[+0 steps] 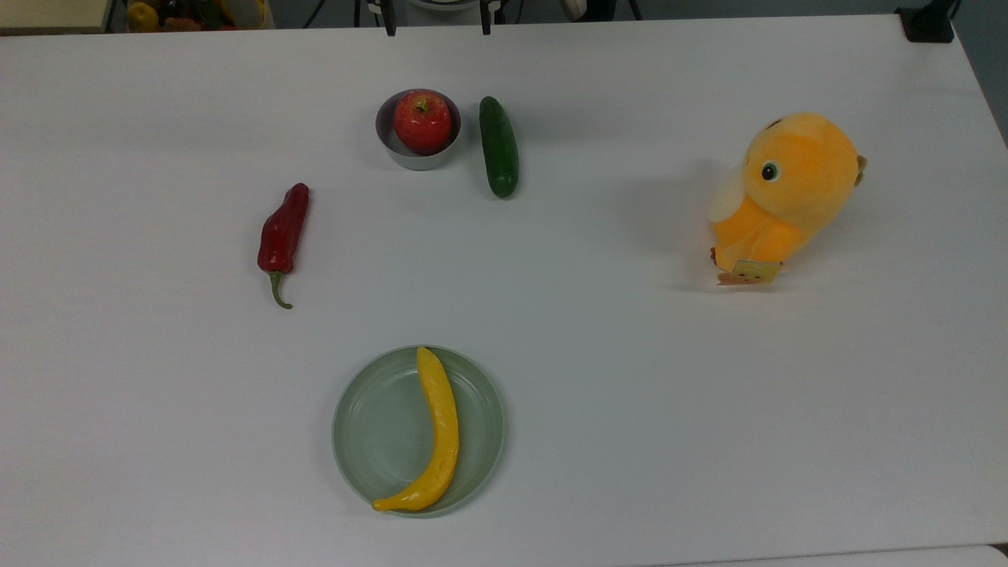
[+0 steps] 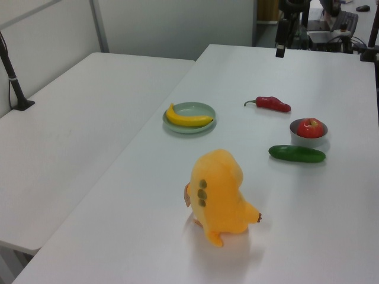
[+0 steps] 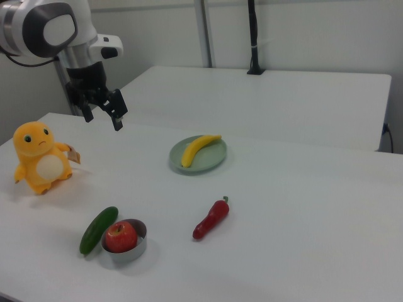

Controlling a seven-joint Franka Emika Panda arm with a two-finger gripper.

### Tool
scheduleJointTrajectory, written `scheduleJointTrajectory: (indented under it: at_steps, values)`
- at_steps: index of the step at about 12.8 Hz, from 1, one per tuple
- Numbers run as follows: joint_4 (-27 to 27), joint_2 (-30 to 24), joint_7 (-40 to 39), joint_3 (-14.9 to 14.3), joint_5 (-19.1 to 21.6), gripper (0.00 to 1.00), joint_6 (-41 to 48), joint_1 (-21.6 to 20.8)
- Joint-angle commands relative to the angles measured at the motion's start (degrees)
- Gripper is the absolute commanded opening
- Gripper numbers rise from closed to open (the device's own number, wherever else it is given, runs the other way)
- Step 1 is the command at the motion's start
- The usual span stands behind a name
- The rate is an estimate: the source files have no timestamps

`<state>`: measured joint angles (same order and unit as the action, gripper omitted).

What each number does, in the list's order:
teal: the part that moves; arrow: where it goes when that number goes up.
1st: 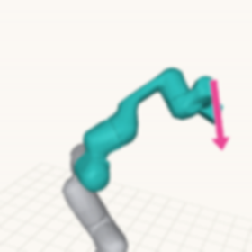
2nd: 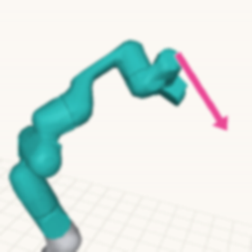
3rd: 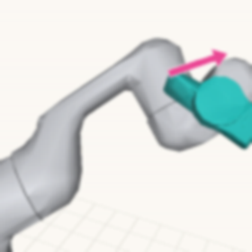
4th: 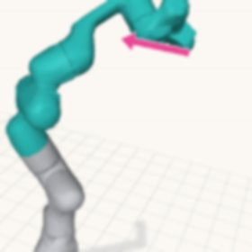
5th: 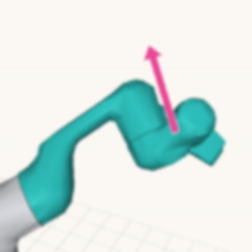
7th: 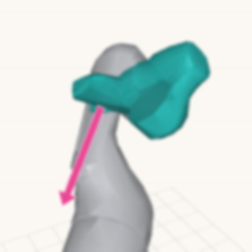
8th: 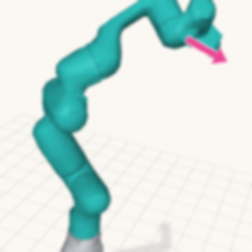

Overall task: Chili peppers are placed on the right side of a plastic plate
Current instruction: 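Move the open gripper down toward the red chili pepper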

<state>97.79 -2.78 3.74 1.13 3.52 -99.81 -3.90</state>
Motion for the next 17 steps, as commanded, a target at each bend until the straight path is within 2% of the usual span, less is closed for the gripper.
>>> scheduleJointTrajectory:
  at_steps: [1, 4, 6, 9, 12, 17]
  values:
    - [0.1, 0.1, -0.8, -0.4, 1.1, 1.00, -0.4, -0.3]
    - [0.4, 0.3, -0.9, -1.0, 1.0, 1.00, -0.6, -0.1]
    - [0.5, 0.8, -2.3, -3.5, 0.9, 1.00, -0.8, 0.2]
    - [1.7, 2.8, -8.6, -6.7, 0.9, 1.00, -3.9, 2.6]
    - [2.1, 7.9, -9.7, -8.4, 0.0, 1.00, -8.2, 4.1]
    - [4.1, 16.7, -9.7, -8.4, -3.2, 1.00, -15.8, 6.5]
